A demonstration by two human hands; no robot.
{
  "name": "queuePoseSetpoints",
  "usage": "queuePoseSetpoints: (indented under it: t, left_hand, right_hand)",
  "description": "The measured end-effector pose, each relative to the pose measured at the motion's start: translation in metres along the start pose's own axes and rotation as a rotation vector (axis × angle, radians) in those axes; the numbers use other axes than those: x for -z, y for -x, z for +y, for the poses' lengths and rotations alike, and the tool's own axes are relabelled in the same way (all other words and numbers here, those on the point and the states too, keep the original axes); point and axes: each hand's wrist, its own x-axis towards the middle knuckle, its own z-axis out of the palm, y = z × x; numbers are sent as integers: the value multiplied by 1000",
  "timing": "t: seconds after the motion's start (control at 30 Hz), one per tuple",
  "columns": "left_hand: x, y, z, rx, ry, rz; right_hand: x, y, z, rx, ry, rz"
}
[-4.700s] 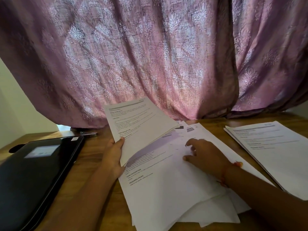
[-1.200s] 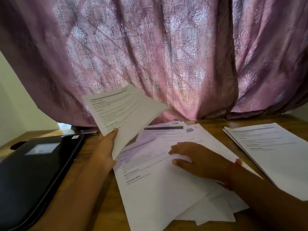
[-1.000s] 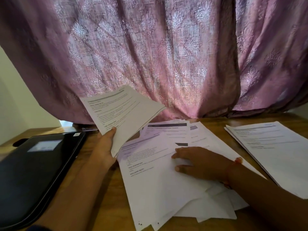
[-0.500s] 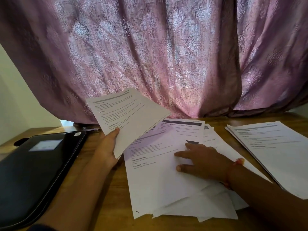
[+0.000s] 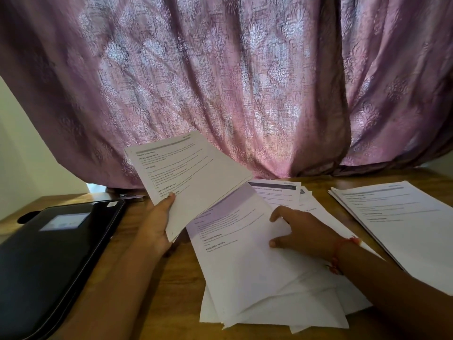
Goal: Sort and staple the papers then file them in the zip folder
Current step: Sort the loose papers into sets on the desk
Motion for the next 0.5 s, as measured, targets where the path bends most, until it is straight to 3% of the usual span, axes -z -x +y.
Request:
queuePoseSetpoints:
  t: [0.13,0.33,0.5]
  left_hand:
    - [-1,3,1,-11,1,-18]
    - [-10,15,7,-13,36,-110]
    - [-21,23,6,-29,57,-175]
  right_hand:
    - [-2,1,2,4,-24,136]
    - [1,-8,13,-8,-468,555]
    - [8,-10,10,-46,-783,601]
